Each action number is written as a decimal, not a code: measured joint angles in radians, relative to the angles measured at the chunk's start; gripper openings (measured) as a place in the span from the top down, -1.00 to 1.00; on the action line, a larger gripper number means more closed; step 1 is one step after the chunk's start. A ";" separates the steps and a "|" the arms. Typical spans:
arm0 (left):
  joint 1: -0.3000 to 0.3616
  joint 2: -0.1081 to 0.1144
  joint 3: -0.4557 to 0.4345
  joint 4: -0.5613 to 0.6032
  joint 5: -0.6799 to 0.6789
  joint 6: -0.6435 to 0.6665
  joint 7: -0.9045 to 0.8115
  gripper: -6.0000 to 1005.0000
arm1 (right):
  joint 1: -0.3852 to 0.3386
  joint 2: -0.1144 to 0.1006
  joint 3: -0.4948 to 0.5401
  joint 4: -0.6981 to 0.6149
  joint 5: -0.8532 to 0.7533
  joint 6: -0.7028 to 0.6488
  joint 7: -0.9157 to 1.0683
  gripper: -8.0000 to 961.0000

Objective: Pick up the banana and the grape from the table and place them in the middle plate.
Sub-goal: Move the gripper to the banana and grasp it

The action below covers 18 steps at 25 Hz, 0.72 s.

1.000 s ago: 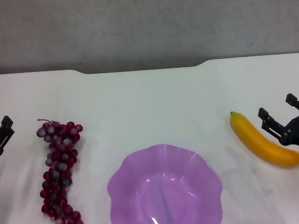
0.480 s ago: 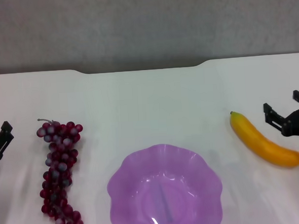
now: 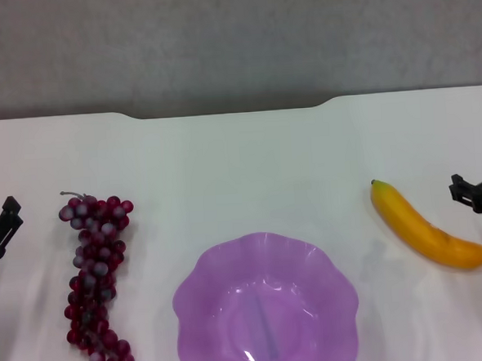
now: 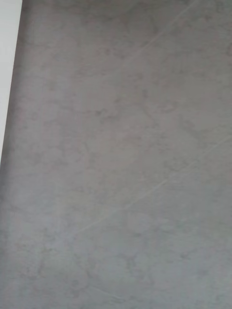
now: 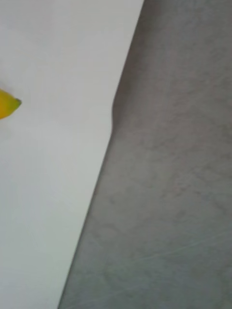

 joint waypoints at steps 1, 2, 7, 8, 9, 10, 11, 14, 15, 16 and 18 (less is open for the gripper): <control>0.000 0.000 0.000 0.000 0.000 0.000 0.000 -0.77 | 0.011 -0.001 -0.002 0.011 0.001 -0.038 0.000 -0.70; 0.000 0.000 0.000 0.000 0.000 0.000 0.000 -0.77 | 0.032 -0.001 -0.007 0.019 0.003 -0.086 0.000 -0.70; -0.002 0.000 0.000 0.000 0.000 0.001 0.000 -0.77 | 0.112 -0.007 -0.002 -0.009 0.138 -0.168 -0.064 -0.70; -0.002 0.000 0.000 0.000 0.000 0.001 0.000 -0.77 | 0.126 -0.013 0.007 -0.022 0.204 -0.170 -0.101 -0.70; -0.002 0.000 0.000 0.000 0.000 0.001 0.000 -0.77 | 0.140 -0.019 0.012 -0.034 0.258 -0.171 -0.128 -0.70; -0.002 0.000 0.000 0.000 0.000 0.001 0.000 -0.77 | 0.151 -0.027 0.017 -0.045 0.300 -0.173 -0.147 -0.70; -0.002 0.000 0.000 0.000 0.000 0.001 0.000 -0.77 | 0.163 -0.038 0.017 -0.054 0.342 -0.180 -0.153 -0.69; -0.002 0.000 0.000 0.000 0.000 0.001 0.000 -0.77 | 0.186 -0.060 0.016 -0.068 0.400 -0.203 -0.154 -0.69; -0.002 0.000 0.000 0.000 0.000 0.001 0.000 -0.77 | 0.191 -0.063 0.015 -0.072 0.412 -0.212 -0.154 -0.70; -0.002 0.000 0.000 0.000 0.000 0.001 0.000 -0.77 | 0.196 -0.064 0.017 -0.076 0.417 -0.220 -0.154 -0.70; -0.004 0.000 0.000 0.000 0.000 0.001 0.000 -0.77 | 0.204 -0.063 0.021 -0.092 0.419 -0.228 -0.154 -0.70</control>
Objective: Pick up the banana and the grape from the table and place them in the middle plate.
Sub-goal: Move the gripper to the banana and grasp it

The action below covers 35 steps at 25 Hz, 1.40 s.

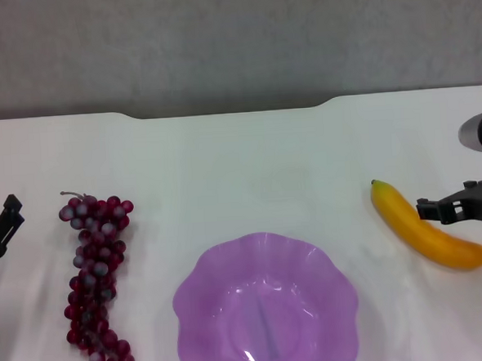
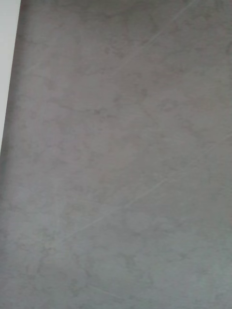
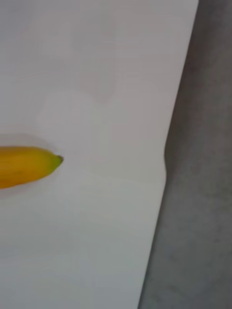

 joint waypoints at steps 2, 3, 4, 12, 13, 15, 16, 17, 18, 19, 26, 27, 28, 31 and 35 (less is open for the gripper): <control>-0.001 0.000 0.000 0.000 0.000 0.000 0.000 -0.77 | 0.014 0.004 0.001 -0.034 -0.002 0.009 0.000 -0.70; -0.002 0.000 0.000 0.000 0.000 -0.001 0.000 -0.77 | 0.021 0.005 -0.001 -0.046 -0.001 0.015 0.000 -0.70; -0.002 0.000 0.000 0.000 0.000 -0.001 0.000 -0.77 | 0.029 0.007 -0.004 -0.065 -0.002 0.027 0.000 -0.70; -0.003 0.000 0.000 0.000 0.000 -0.005 -0.001 -0.77 | 0.100 0.019 -0.062 -0.235 -0.001 0.156 0.000 -0.69; -0.003 0.000 0.000 0.000 0.000 -0.005 -0.001 -0.77 | 0.112 0.025 -0.066 -0.263 -0.001 0.169 0.000 -0.69; -0.003 0.000 0.000 0.000 0.000 -0.006 -0.001 -0.77 | 0.136 0.036 -0.069 -0.307 -0.004 0.179 0.000 -0.69; -0.003 0.000 0.000 0.000 0.000 -0.007 -0.001 -0.77 | 0.145 0.040 -0.069 -0.325 -0.007 0.180 0.000 -0.69; -0.003 -0.001 0.000 0.000 0.000 -0.008 0.000 -0.77 | 0.151 0.042 -0.069 -0.338 -0.009 0.181 0.000 -0.68; -0.003 -0.001 0.000 0.000 0.000 -0.009 0.000 -0.77 | 0.155 0.044 -0.070 -0.349 -0.012 0.182 0.000 -0.68; -0.003 -0.002 0.000 0.000 0.000 -0.009 -0.001 -0.77 | 0.157 0.045 -0.070 -0.356 -0.014 0.185 0.000 -0.68; -0.003 -0.002 0.000 0.000 0.000 -0.009 -0.002 -0.77 | 0.165 0.056 -0.080 -0.410 -0.030 0.239 0.000 -0.65; -0.003 -0.002 0.000 0.000 0.000 -0.009 -0.002 -0.77 | 0.168 0.057 -0.081 -0.419 -0.034 0.244 0.000 -0.65; -0.003 -0.002 0.000 0.000 0.000 -0.009 -0.002 -0.77 | 0.171 0.058 -0.082 -0.428 -0.035 0.251 0.000 -0.65; -0.003 -0.002 0.000 0.001 0.000 -0.009 -0.002 -0.77 | 0.173 0.060 -0.086 -0.453 -0.036 0.283 0.000 -0.65; -0.003 -0.002 0.000 0.001 0.000 -0.009 -0.003 -0.77 | 0.178 0.061 -0.098 -0.478 -0.033 0.311 0.000 -0.65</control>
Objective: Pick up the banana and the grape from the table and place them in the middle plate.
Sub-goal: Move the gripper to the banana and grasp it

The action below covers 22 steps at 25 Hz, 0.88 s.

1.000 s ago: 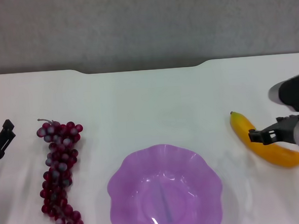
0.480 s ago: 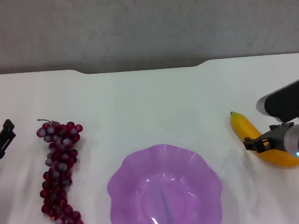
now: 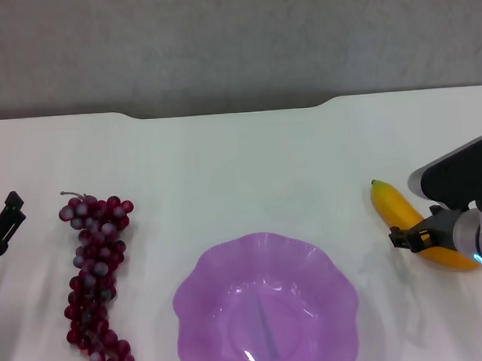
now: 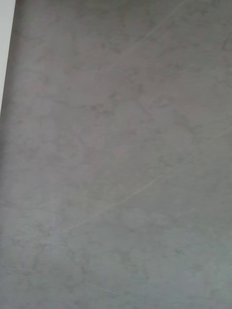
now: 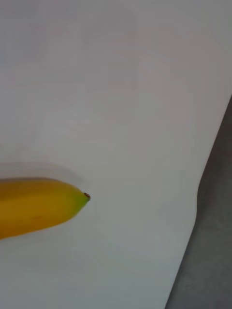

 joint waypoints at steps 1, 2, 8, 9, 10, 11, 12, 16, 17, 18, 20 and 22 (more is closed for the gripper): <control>0.000 0.000 0.000 0.000 0.000 0.000 0.000 -0.77 | 0.002 0.000 -0.003 -0.007 0.001 0.005 0.000 -0.65; 0.000 0.000 0.000 0.000 0.000 0.000 0.000 -0.77 | 0.004 0.000 -0.006 -0.015 0.001 0.011 0.000 -0.65; 0.000 0.000 0.000 0.001 0.000 0.000 0.001 -0.77 | 0.008 0.004 -0.021 -0.055 0.005 0.049 0.001 -0.65; 0.000 -0.001 0.000 0.002 0.000 0.000 0.001 -0.77 | 0.010 0.005 -0.023 -0.061 0.005 0.052 0.002 -0.65; -0.001 -0.001 0.000 0.002 0.000 0.000 0.001 -0.77 | 0.013 0.006 -0.025 -0.067 0.005 0.056 0.003 -0.65; -0.001 -0.001 0.000 0.002 0.000 0.000 0.001 -0.77 | 0.016 0.007 -0.026 -0.076 0.005 0.058 0.004 -0.65; -0.001 -0.001 0.000 0.003 0.000 0.000 0.001 -0.77 | 0.019 0.008 -0.026 -0.083 0.005 0.059 0.006 -0.65; -0.002 -0.001 0.000 0.004 0.000 0.001 0.001 -0.77 | 0.022 0.009 -0.036 -0.099 0.005 0.067 0.015 -0.65; -0.003 -0.001 0.000 0.004 0.000 0.002 0.001 -0.77 | 0.023 0.009 -0.039 -0.100 0.005 0.072 0.016 -0.65; -0.003 -0.001 0.000 0.005 0.000 0.003 0.001 -0.77 | 0.023 0.009 -0.043 -0.101 0.005 0.076 0.017 -0.65; -0.004 -0.001 0.000 0.005 0.000 0.003 0.001 -0.77 | 0.023 0.009 -0.050 -0.103 0.005 0.081 0.017 -0.65; -0.004 -0.001 0.000 0.005 0.000 0.003 0.001 -0.77 | 0.023 0.009 -0.057 -0.103 0.005 0.084 0.018 -0.65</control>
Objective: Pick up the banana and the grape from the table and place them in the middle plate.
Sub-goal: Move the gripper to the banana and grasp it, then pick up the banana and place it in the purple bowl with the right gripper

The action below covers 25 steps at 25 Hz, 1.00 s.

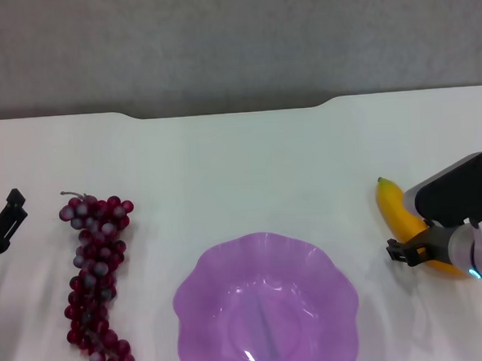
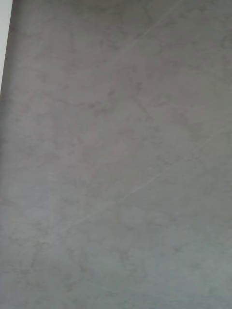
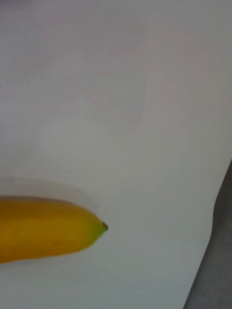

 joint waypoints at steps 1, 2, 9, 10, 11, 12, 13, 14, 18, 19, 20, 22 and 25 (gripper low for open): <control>0.000 0.000 0.000 0.000 0.000 0.000 0.000 -0.77 | 0.000 0.000 -0.003 -0.001 0.000 0.001 0.000 -0.65; 0.000 0.000 0.000 0.000 0.000 0.000 0.000 -0.77 | 0.000 0.000 -0.005 -0.001 -0.001 0.002 0.000 -0.65; 0.000 0.000 0.000 -0.004 0.000 0.000 0.000 -0.77 | -0.006 0.000 -0.023 -0.018 -0.003 0.055 0.001 -0.29; 0.000 0.000 0.000 -0.005 0.000 0.000 0.000 -0.77 | -0.007 0.001 -0.026 -0.016 -0.002 0.056 0.001 -0.24; 0.000 0.000 0.000 -0.005 0.000 0.000 0.000 -0.77 | -0.007 0.001 -0.030 -0.012 -0.002 0.055 0.001 -0.20; 0.000 0.000 0.000 -0.005 0.000 0.000 0.000 -0.77 | -0.008 0.001 -0.033 -0.006 -0.002 0.052 0.001 -0.16; 0.000 0.000 0.000 -0.005 0.000 0.000 0.000 -0.77 | -0.010 0.001 -0.036 0.005 -0.002 0.049 0.001 -0.11; 0.001 0.000 0.000 -0.006 0.000 0.000 0.001 -0.77 | -0.017 0.001 -0.040 0.030 -0.002 0.037 0.001 -0.07; 0.006 0.001 0.000 -0.006 0.000 0.002 0.002 -0.77 | -0.080 -0.005 -0.046 0.223 -0.032 -0.075 -0.009 -0.08; 0.006 0.001 0.000 -0.006 0.000 0.002 0.002 -0.77 | -0.102 -0.005 -0.044 0.293 -0.058 -0.119 -0.010 -0.08; 0.007 0.001 0.000 -0.006 0.000 0.002 0.002 -0.77 | -0.124 -0.006 -0.041 0.358 -0.083 -0.154 -0.011 -0.08; 0.007 0.002 0.000 -0.006 0.000 0.003 0.002 -0.77 | -0.156 -0.007 -0.043 0.456 -0.116 -0.210 -0.012 -0.09; 0.005 0.002 0.000 -0.006 0.000 0.004 0.002 -0.77 | -0.166 -0.007 -0.083 0.557 -0.122 -0.246 -0.013 -0.09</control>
